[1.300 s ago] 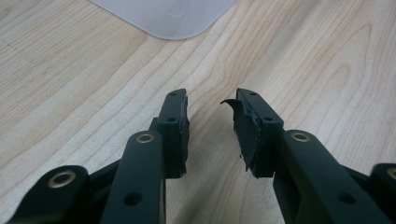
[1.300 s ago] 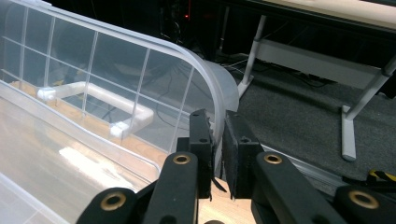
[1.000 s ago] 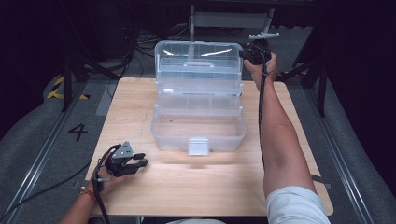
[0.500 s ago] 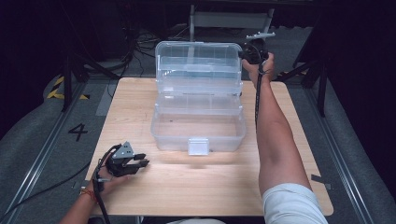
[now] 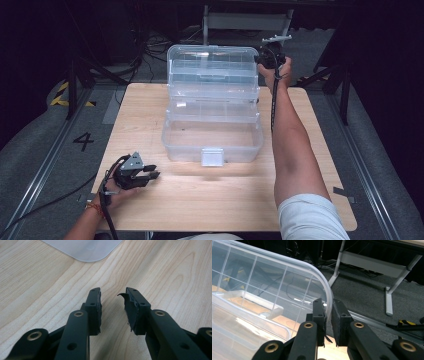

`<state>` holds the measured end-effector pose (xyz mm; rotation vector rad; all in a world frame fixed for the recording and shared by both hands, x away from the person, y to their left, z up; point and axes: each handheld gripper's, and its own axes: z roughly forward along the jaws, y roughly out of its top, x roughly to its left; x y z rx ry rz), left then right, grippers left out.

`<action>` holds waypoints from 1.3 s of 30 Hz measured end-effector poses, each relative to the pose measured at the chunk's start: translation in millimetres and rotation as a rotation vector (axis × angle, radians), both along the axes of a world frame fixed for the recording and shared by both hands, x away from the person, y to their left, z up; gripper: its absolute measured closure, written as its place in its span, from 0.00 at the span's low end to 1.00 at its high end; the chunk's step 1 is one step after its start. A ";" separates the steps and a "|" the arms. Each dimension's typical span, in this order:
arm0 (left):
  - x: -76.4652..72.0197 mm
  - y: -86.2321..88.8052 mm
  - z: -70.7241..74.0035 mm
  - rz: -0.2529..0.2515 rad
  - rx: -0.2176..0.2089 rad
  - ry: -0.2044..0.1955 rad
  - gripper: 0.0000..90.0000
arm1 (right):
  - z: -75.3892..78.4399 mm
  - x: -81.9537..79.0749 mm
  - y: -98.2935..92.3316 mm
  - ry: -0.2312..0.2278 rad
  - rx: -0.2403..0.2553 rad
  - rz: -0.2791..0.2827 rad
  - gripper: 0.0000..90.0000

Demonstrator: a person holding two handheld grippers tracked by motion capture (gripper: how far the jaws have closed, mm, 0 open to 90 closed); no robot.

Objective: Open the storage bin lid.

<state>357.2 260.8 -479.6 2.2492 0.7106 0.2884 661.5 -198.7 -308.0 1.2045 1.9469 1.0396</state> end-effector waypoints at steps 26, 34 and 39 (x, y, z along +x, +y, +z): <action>-2.0 -0.6 0.9 -0.010 0.011 0.002 0.72 | -24.1 10.2 0.6 0.077 -0.029 0.011 1.00; -2.4 -0.8 0.9 -0.009 0.010 0.001 0.72 | -21.9 8.3 2.8 0.074 -0.034 0.018 1.00; -2.3 -0.6 0.5 -0.010 0.006 -0.001 0.72 | -19.9 5.7 0.5 0.069 -0.039 0.017 1.00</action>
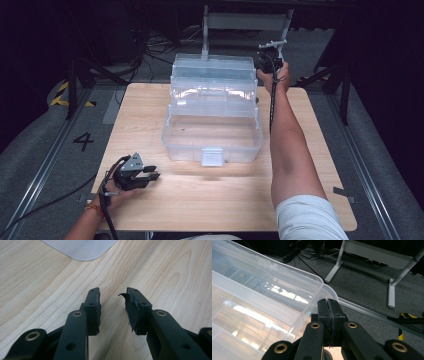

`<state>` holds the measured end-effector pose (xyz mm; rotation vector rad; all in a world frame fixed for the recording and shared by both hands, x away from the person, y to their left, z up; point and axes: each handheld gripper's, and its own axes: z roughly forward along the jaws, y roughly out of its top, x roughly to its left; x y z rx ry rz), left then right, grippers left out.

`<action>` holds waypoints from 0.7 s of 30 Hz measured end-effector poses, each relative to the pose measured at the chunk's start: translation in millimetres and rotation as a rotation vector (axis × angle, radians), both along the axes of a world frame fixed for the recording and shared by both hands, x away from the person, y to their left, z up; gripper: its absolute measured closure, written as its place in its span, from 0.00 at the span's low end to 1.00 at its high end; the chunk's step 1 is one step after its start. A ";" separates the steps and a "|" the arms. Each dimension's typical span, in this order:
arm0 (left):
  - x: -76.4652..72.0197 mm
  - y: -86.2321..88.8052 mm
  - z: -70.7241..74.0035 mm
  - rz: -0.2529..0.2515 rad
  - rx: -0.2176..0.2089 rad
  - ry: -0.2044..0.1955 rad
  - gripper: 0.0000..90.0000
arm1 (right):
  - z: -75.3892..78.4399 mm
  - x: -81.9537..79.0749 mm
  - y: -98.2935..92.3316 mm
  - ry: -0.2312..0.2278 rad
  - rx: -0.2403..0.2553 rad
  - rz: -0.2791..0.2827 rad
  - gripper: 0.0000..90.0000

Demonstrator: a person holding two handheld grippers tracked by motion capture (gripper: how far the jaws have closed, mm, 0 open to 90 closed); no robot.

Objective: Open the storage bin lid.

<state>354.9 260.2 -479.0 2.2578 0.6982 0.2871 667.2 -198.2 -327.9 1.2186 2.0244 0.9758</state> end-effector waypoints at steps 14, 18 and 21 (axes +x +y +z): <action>-0.3 0.9 -1.1 0.006 -0.014 0.007 0.70 | 18.9 -31.3 -11.8 -0.068 -0.001 0.038 0.95; 0.2 1.3 -1.1 0.010 -0.013 0.006 0.68 | 23.6 -45.1 -18.8 -0.084 0.003 0.052 0.91; 0.2 1.2 -1.1 0.013 -0.008 0.003 0.68 | 24.4 -56.0 -23.6 -0.092 -0.004 0.068 0.88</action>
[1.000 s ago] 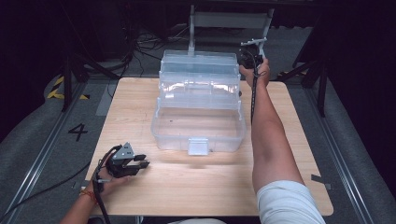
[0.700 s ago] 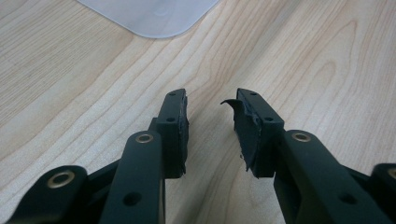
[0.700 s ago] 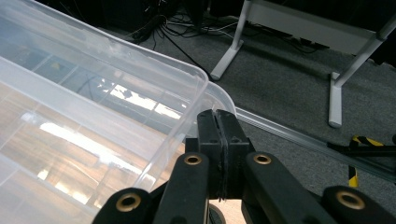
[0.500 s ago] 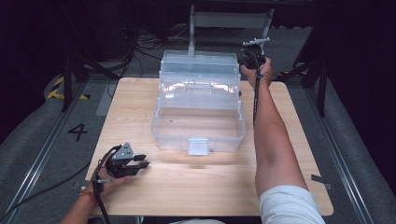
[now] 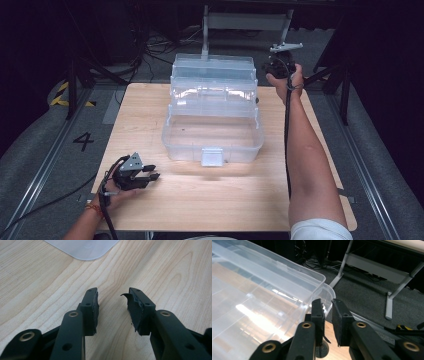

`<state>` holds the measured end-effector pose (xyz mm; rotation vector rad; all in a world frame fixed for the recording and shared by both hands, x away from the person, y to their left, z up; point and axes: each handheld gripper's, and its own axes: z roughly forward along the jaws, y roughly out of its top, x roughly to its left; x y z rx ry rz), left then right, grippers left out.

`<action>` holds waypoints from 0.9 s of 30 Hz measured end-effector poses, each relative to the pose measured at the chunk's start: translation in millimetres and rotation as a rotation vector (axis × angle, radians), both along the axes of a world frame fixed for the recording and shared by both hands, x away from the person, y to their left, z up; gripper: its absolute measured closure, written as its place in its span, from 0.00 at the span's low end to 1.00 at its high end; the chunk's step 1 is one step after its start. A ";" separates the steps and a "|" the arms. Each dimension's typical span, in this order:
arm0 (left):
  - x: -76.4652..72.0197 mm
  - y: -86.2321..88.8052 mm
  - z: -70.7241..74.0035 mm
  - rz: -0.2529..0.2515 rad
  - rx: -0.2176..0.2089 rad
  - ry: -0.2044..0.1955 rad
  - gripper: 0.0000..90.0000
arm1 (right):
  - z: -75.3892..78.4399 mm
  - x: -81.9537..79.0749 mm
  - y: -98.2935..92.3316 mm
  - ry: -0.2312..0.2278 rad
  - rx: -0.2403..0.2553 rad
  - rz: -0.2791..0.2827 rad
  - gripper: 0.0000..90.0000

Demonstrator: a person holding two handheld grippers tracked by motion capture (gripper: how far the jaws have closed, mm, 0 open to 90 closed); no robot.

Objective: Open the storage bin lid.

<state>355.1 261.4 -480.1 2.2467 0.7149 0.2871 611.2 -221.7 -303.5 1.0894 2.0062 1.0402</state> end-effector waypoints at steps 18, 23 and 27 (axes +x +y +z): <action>0.5 0.0 -0.1 0.021 0.001 0.003 0.62 | -15.1 -72.5 -25.4 0.010 -0.031 0.149 0.58; 0.8 0.0 -0.1 0.021 0.001 0.000 0.61 | -25.7 -94.1 -35.1 -0.001 -0.029 0.162 0.55; 0.9 0.1 -0.4 0.020 -0.002 -0.002 0.61 | -29.8 -110.9 -43.0 -0.008 -0.019 0.164 0.50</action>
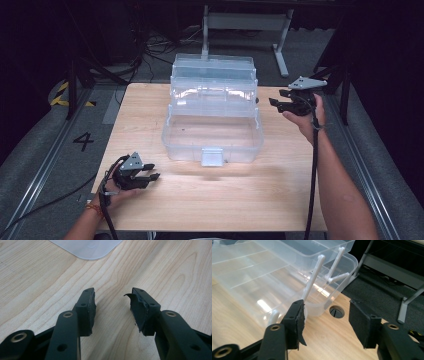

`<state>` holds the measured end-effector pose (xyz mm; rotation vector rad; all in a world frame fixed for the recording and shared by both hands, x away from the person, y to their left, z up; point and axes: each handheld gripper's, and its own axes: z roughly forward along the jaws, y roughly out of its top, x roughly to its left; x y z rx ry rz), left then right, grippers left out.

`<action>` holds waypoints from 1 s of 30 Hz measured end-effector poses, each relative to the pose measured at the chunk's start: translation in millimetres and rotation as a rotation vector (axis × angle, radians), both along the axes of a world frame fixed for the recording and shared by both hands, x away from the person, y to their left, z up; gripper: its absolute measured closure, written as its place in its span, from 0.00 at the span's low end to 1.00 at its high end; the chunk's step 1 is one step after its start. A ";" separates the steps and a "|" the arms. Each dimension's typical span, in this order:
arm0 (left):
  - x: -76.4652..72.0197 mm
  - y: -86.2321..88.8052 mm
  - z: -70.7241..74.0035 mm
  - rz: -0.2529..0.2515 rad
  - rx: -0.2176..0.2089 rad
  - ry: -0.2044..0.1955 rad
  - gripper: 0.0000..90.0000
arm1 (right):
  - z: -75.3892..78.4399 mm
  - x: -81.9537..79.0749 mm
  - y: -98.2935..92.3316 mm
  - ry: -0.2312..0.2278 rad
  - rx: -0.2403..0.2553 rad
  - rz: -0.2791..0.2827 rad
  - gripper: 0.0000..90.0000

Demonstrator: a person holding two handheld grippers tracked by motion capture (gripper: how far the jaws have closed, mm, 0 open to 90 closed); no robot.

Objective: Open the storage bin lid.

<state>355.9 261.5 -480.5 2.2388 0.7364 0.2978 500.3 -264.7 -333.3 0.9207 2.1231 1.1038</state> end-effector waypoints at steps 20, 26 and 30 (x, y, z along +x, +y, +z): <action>0.8 -0.6 0.0 -0.002 -0.001 0.004 0.61 | -47.1 -72.2 -36.3 0.031 -0.014 -0.003 0.44; 0.8 -0.8 0.0 -0.002 0.000 0.004 0.61 | -68.1 -89.0 -46.5 0.064 -0.041 -0.012 0.41; 0.7 -0.9 0.0 -0.001 0.001 0.003 0.61 | -81.4 -100.3 -52.5 0.088 -0.075 -0.014 0.39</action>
